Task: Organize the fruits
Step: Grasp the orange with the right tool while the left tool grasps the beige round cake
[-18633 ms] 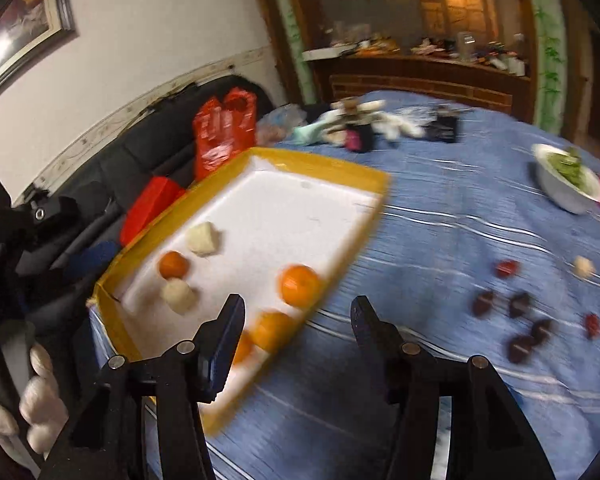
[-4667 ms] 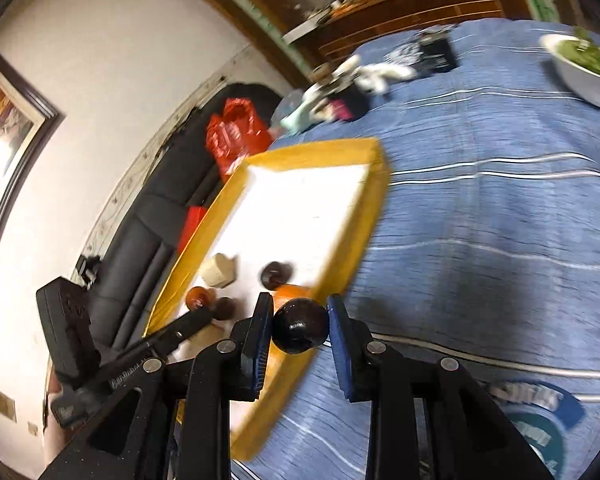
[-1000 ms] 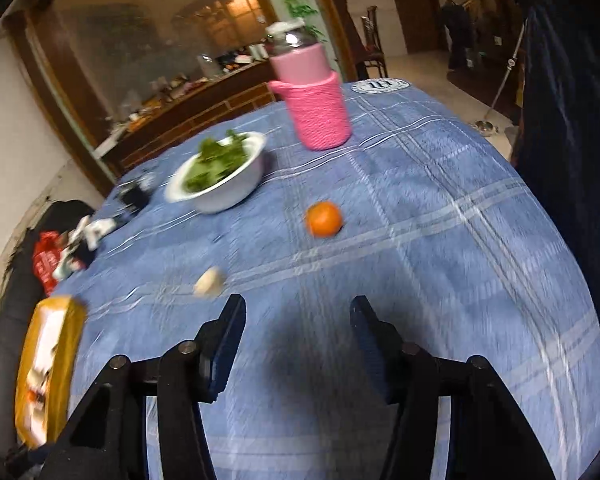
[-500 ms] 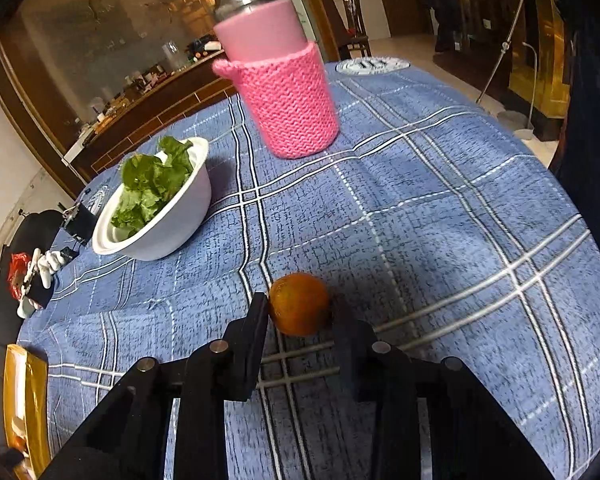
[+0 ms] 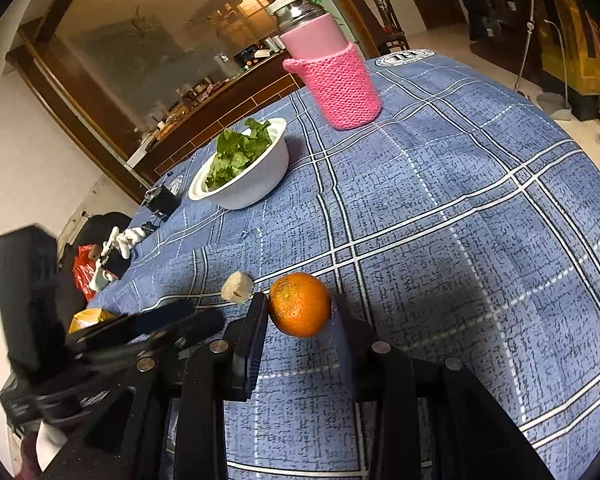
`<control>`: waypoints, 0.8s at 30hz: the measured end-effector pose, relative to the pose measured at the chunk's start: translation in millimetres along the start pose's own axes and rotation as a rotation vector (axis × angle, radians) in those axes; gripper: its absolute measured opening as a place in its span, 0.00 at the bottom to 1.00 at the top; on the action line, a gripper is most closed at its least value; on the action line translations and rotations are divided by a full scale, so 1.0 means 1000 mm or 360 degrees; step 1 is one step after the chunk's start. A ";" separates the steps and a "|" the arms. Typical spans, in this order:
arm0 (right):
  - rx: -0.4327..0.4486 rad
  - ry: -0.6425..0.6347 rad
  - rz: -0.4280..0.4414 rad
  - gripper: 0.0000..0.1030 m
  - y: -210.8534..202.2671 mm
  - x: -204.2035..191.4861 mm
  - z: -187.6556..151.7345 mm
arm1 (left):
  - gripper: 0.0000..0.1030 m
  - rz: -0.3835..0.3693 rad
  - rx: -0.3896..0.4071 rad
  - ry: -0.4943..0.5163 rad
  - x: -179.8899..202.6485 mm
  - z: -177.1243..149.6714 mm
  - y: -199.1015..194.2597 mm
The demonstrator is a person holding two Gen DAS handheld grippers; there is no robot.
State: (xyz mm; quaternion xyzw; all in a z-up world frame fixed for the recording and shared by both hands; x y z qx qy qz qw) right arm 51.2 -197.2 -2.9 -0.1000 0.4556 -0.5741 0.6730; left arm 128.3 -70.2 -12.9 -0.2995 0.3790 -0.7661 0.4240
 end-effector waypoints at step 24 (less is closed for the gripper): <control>0.0028 0.0022 0.0013 0.34 0.001 0.010 0.004 | 0.26 0.0136 0.0212 -0.0147 -0.034 -0.033 -0.082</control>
Point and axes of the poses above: each gripper's, at about its wrist camera, not at the fingertips, and y roughly the way its jaws point, x to its right, z to its top, the point moved 5 cm from there along y, roughly the way its jaws point, and after that the axes turned 1 degree about -x, right-handed, at the moved point
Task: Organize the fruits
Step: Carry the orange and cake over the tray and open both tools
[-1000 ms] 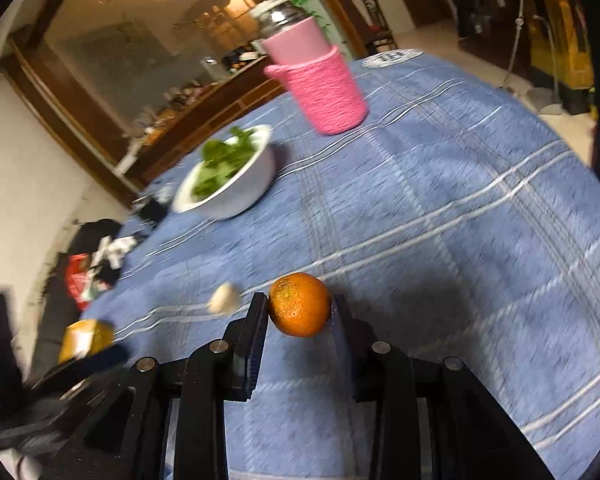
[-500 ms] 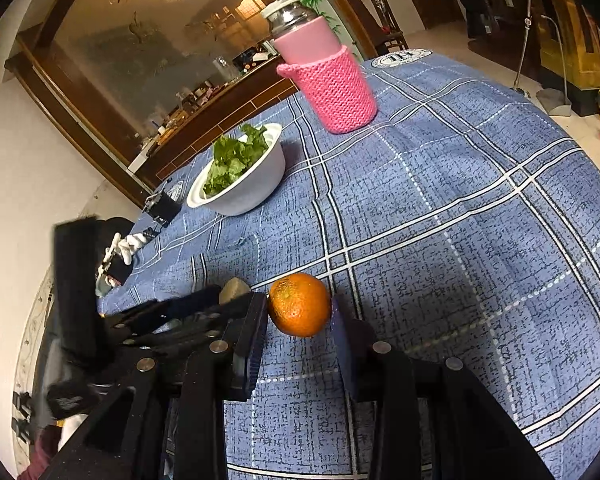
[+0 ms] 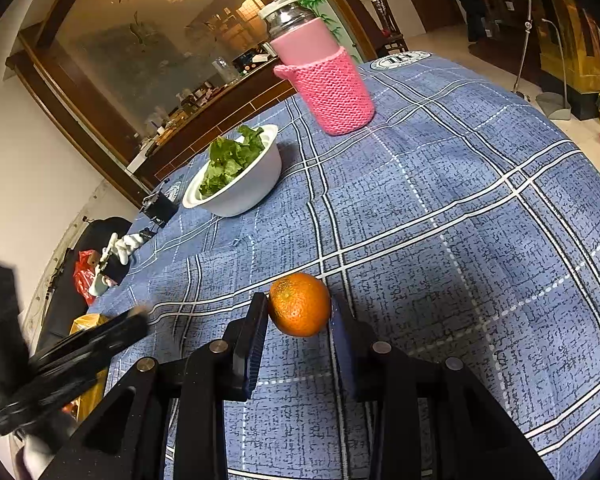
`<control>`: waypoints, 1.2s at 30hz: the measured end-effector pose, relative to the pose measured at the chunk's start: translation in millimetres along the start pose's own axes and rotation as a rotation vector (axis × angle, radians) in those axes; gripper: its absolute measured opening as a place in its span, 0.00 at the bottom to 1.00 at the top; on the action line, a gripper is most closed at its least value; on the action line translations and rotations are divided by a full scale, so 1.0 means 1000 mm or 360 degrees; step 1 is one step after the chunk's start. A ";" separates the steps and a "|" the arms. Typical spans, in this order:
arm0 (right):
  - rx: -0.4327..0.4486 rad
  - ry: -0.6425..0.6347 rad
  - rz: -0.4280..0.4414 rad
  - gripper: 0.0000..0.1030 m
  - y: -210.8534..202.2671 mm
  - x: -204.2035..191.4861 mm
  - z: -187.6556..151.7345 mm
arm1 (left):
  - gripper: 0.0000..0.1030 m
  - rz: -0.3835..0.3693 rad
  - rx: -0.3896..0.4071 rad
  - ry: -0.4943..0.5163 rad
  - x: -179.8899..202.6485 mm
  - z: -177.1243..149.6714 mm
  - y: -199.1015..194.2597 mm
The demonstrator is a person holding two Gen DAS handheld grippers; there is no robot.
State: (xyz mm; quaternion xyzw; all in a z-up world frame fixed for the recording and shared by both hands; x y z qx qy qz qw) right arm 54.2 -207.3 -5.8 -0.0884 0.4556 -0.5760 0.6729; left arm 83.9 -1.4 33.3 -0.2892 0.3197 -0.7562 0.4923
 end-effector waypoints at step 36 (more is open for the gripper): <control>-0.0540 -0.0622 0.0504 0.36 0.038 -0.324 -0.178 | 0.27 0.0314 0.0295 -0.0977 -0.284 -0.199 -0.202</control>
Point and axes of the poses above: each gripper's, at about its wrist camera, not at the fingertips, and y roughly the way its jaws point, x to its right, z to its top, the point moved 5 cm from there along y, roughly the way its jaws point, and after that the axes turned 1 degree about -x, right-handed, at the moved point
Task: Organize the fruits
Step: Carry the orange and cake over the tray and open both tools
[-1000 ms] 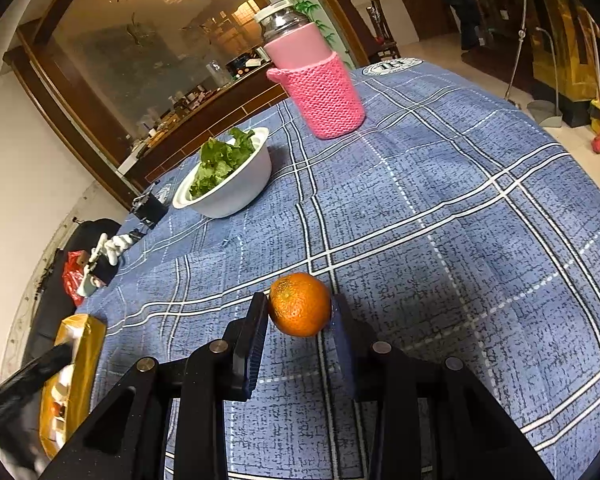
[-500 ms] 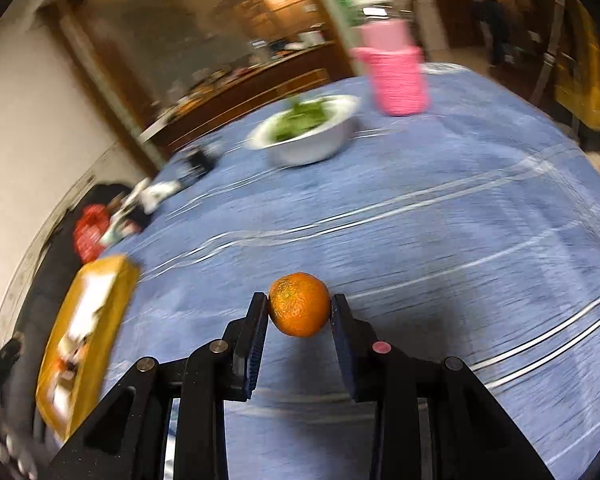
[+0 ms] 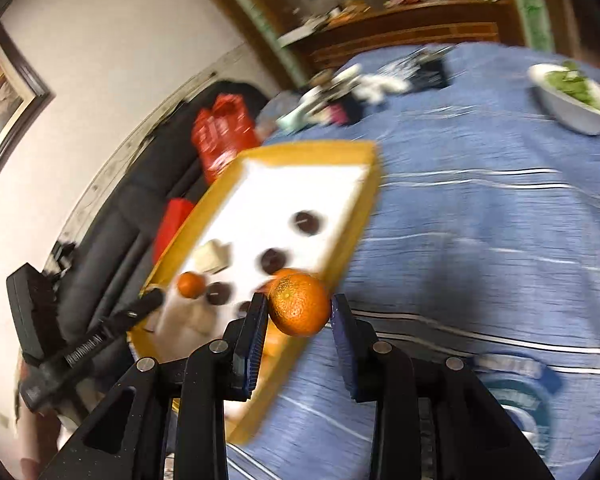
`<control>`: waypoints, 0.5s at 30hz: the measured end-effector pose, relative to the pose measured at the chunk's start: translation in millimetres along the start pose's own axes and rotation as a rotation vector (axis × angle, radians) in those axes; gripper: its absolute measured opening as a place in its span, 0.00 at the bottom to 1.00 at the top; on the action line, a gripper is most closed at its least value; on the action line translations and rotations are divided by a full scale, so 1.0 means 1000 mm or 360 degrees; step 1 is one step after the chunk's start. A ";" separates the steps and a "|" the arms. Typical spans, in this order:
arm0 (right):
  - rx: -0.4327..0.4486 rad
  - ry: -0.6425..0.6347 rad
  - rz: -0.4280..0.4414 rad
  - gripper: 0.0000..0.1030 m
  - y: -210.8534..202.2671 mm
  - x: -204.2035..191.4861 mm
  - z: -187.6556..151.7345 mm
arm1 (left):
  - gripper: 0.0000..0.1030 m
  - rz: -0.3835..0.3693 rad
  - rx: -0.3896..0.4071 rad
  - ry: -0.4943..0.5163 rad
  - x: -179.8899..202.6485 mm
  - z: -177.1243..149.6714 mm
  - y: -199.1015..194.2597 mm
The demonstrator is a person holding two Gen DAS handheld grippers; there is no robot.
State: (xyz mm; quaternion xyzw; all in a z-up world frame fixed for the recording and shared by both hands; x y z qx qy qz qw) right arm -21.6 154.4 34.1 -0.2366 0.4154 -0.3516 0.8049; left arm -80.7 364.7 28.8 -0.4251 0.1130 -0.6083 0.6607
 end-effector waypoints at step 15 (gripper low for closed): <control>-0.0192 -0.0093 -0.0042 0.38 0.105 -0.047 0.033 | 0.58 -0.0088 -0.0043 0.0033 -0.003 -0.010 0.011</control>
Point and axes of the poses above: each gripper's, at about its wrist camera, not at the fingertips, and y roughly the way its jaws point, x to its right, z to its top, the point moved 5 cm from there along y, roughly the way its jaws point, and after that the axes turned 1 degree about -x, right-handed, at the moved point
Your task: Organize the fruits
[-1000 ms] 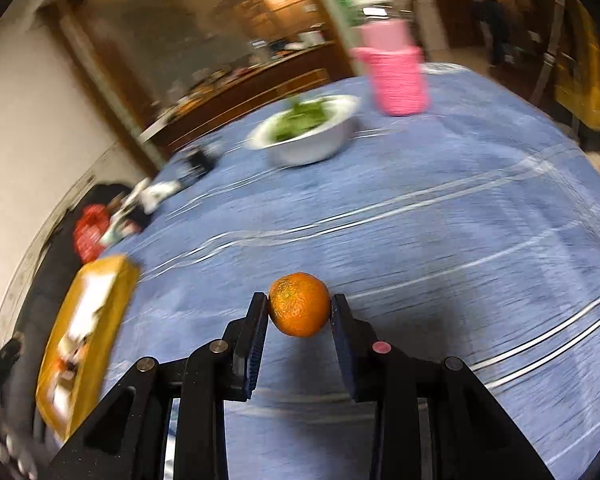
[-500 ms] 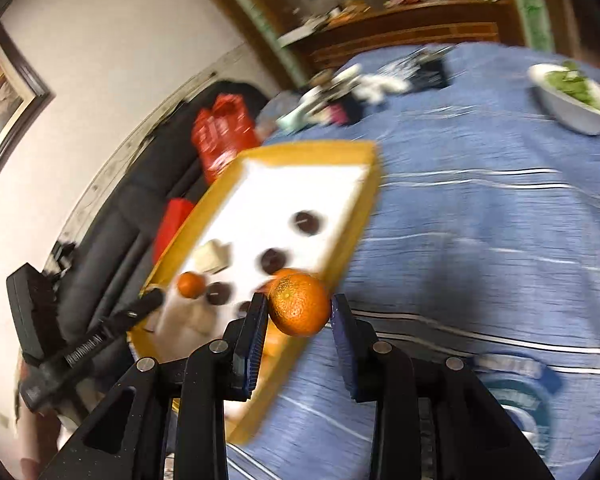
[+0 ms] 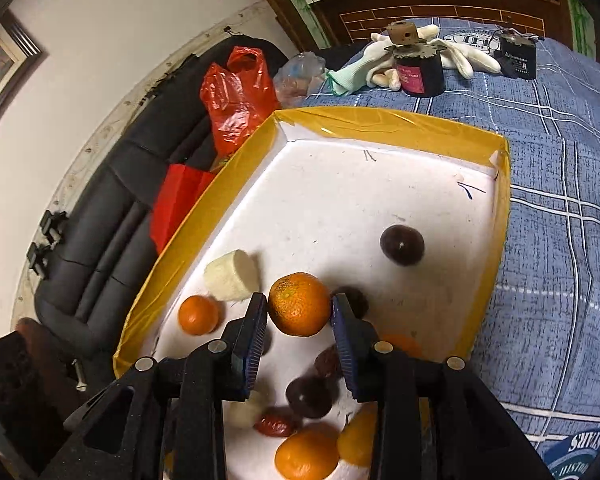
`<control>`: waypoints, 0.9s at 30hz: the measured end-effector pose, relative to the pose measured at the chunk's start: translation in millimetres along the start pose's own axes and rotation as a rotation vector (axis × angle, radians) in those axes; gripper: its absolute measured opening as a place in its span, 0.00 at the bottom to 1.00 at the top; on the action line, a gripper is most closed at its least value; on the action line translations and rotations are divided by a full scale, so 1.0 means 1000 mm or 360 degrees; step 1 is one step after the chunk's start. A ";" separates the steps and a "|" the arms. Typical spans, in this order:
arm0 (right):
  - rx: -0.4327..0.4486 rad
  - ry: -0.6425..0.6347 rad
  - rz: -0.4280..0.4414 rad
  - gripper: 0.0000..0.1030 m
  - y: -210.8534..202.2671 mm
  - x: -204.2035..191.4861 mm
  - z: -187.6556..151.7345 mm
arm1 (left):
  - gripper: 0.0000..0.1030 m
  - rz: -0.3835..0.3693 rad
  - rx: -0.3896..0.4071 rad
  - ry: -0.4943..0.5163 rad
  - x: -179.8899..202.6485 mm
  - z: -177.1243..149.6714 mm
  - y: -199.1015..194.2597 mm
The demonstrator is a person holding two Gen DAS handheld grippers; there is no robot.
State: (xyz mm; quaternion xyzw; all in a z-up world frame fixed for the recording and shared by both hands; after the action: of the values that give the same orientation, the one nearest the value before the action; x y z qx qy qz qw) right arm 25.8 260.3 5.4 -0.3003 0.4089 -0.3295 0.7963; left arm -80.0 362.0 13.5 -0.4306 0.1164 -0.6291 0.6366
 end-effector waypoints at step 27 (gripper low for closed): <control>0.0564 -0.0132 -0.0570 0.72 -0.160 0.031 -0.095 | 0.84 -0.0192 0.0086 0.0170 0.095 -0.026 -0.038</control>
State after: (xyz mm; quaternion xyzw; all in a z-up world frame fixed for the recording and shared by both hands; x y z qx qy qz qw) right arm -85.4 119.7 65.0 -0.2369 0.2521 -0.5192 0.7815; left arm -107.4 271.7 61.2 -0.3853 0.1070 -0.6914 0.6017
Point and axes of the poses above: each gripper's, at about its wrist camera, not at the fingertips, and y roughly the way its jaws point, x to its right, z to its top, the point moved 5 cm from there along y, roughly the way its jaws point, and after that the axes turned 1 degree about -x, right-handed, at the moved point
